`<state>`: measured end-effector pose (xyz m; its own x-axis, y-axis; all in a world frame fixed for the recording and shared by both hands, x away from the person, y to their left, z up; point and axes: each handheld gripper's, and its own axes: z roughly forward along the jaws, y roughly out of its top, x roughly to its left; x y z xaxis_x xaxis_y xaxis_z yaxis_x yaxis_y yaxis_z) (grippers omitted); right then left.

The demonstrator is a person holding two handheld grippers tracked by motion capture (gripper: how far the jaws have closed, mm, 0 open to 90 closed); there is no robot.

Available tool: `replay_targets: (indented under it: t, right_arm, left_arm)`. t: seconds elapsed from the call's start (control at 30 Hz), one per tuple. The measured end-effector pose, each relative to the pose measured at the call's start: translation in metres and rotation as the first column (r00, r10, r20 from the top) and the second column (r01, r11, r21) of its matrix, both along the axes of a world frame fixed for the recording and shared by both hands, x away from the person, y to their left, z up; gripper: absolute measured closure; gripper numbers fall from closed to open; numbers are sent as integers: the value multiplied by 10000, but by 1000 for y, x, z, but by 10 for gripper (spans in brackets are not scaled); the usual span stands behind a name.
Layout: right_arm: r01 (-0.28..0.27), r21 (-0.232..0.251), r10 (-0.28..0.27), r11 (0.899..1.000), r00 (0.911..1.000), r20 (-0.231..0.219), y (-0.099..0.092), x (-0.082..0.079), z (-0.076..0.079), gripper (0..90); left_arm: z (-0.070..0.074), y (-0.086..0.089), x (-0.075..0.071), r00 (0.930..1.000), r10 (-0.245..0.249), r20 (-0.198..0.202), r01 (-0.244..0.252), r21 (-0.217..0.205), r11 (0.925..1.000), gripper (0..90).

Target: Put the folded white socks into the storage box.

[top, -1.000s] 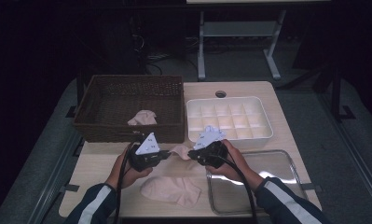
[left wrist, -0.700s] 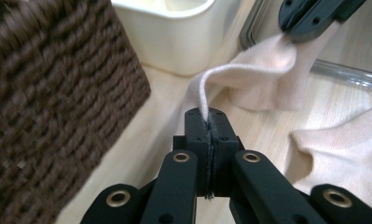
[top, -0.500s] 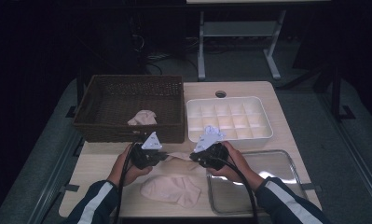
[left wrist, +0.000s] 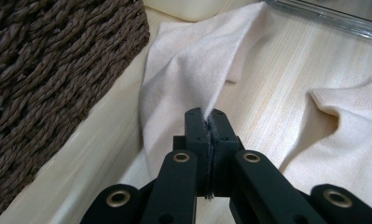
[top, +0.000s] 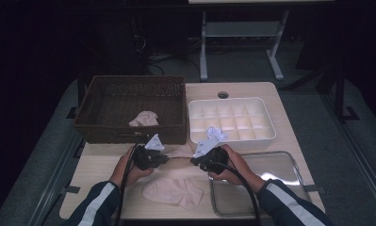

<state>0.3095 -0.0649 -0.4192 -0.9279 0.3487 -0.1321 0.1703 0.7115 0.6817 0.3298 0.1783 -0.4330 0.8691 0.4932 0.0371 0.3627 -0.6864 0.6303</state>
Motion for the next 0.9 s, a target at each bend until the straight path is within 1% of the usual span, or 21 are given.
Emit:
replay_targets:
  t: [0.03, 0.07, 0.1, 0.13, 0.17, 0.2, 0.23, 0.27, 0.3, 0.33, 0.4, 0.47, 0.5, 0.57, 0.67, 0.7, 0.77, 0.8, 0.83, 0.87, 0.9]
  right_arm:
    - [0, 0, 0, 10000, 10000, 0, 0, 0, 0, 898]
    - [-139, -15, 139, 9999, 9998, -168, 2, 0, -2, 889]
    - [-63, -289, 61, 9996, 10000, -72, 9, 2, -10, 815]
    - [100, -267, -103, 9996, 9999, -102, 12, 3, -13, 815]
    - [116, -238, -122, 9997, 9996, -262, 15, 7, -18, 811]
    - [180, -316, -186, 9993, 9997, -176, 18, 8, -21, 790]
    - [137, -462, -130, 9988, 9998, 161, 20, 11, -23, 763]
    - [180, -432, -170, 9989, 9996, 230, 21, 13, -25, 748]
    - [253, -321, -248, 9992, 9996, 142, 21, 14, -26, 734]
    - [399, -227, -398, 9989, 9992, 28, 23, 15, -29, 706]
    - [409, -372, -408, 9985, 9992, 16, 24, 19, -34, 681]
    - [451, -237, -461, 9987, 9981, -420, 26, 21, -38, 654]
    - [423, -261, -432, 9988, 9984, -361, 27, 22, -40, 646]
    - [465, -228, -475, 9987, 9978, -466, 29, 24, -42, 636]
    - [673, 1, -672, 9977, 9963, -532, 32, 29, -45, 646]
    - [714, -25, -714, 9974, 9964, -451, 33, 30, -45, 669]
    - [845, 0, -845, 9964, 9957, -390, 34, 30, -46, 741]
    - [983, -19, -983, 9952, 9944, -391, 34, 30, -46, 789]
    - [958, -122, -962, 9953, 9947, -360, 34, 31, -46, 843]
    - [906, -98, -910, 9958, 9943, -563, 33, 31, -45, 870]
    - [862, -138, -869, 9962, 9944, -597, 33, 30, -45, 893]
  left_arm:
    - [0, -1, 0, 10000, 20, -37, -20, -46, 10000, 889]
    - [0, -1, 0, 10000, -5, -88, 5, -23, 10000, 889]
    - [0, -2, 1, 10000, 31, -38, -32, -33, 10000, 889]
    - [1, -3, 2, 10000, 37, -75, -38, -54, 10000, 889]
    - [1, -3, 2, 10000, 37, -75, -38, -54, 10000, 888]
    - [1, -3, 2, 10000, 63, -52, -64, -62, 10000, 888]
    - [1, -4, 2, 10000, 32, -78, -33, -77, 10000, 888]
    - [1, -4, 2, 10000, 25, -51, -26, -67, 10000, 888]
    - [1, -3, 2, 9999, 68, -118, -70, -158, 9999, 888]
    - [1, -3, 2, 9999, 68, -118, -70, -158, 9999, 888]
    - [1, -2, 4, 9998, 67, -197, -72, -253, 9997, 887]
    - [0, -2, 5, 9995, 72, -310, -84, -369, 9993, 887]
    - [0, -2, 4, 9994, 60, -337, -72, -375, 9993, 887]
    - [0, -2, 5, 9992, 47, -403, -67, -499, 9987, 887]
    - [0, -2, 4, 9989, 29, -462, -54, -539, 9985, 887]
    - [0, -2, 4, 9989, 29, -462, -54, -539, 9985, 887]
    - [1, -2, 4, 9992, 36, -404, -57, -499, 9987, 886]
    - [1, -2, 4, 9994, 47, -354, -64, -493, 9988, 886]
    - [1, -2, 4, 9993, 78, -353, -95, -491, 9988, 885]
    - [2, -1, 4, 9994, 127, -336, -143, -475, 9988, 884]
    - [2, 0, 4, 9994, 163, -291, -176, -440, 9989, 883]
